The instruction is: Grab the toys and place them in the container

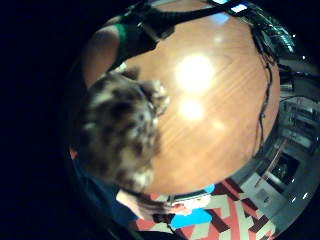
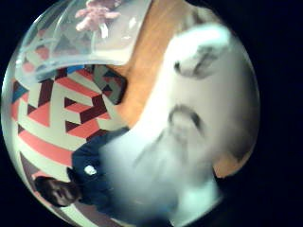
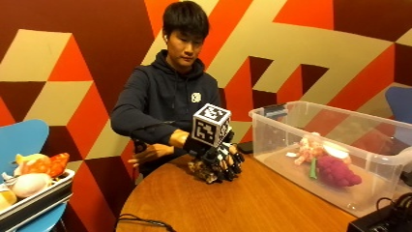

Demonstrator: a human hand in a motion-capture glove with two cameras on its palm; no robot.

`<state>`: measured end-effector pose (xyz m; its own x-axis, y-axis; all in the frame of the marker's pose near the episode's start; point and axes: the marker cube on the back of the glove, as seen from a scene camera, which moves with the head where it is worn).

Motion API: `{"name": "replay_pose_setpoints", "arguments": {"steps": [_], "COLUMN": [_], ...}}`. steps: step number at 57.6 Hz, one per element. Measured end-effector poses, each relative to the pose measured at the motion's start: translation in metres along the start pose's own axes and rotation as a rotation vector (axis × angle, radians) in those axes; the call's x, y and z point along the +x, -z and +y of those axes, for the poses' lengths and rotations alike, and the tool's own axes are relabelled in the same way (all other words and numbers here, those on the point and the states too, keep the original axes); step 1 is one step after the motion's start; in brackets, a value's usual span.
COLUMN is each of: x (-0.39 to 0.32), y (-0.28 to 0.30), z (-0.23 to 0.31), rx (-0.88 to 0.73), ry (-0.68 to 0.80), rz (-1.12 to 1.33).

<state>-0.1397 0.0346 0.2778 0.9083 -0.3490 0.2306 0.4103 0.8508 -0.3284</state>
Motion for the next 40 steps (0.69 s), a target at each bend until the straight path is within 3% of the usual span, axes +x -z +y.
{"name": "replay_pose_setpoints", "arguments": {"steps": [6,13,30,40], "x": [0.012,0.018,0.022,0.011], "y": [-0.006,-0.006,0.015,0.096], "z": [-0.007,-0.015,-0.042,-0.036], "rx": [0.204,0.329,0.368,0.439], "ry": [0.025,0.041,0.005,-0.022], "rz": [0.035,0.036,0.019,0.033]}}
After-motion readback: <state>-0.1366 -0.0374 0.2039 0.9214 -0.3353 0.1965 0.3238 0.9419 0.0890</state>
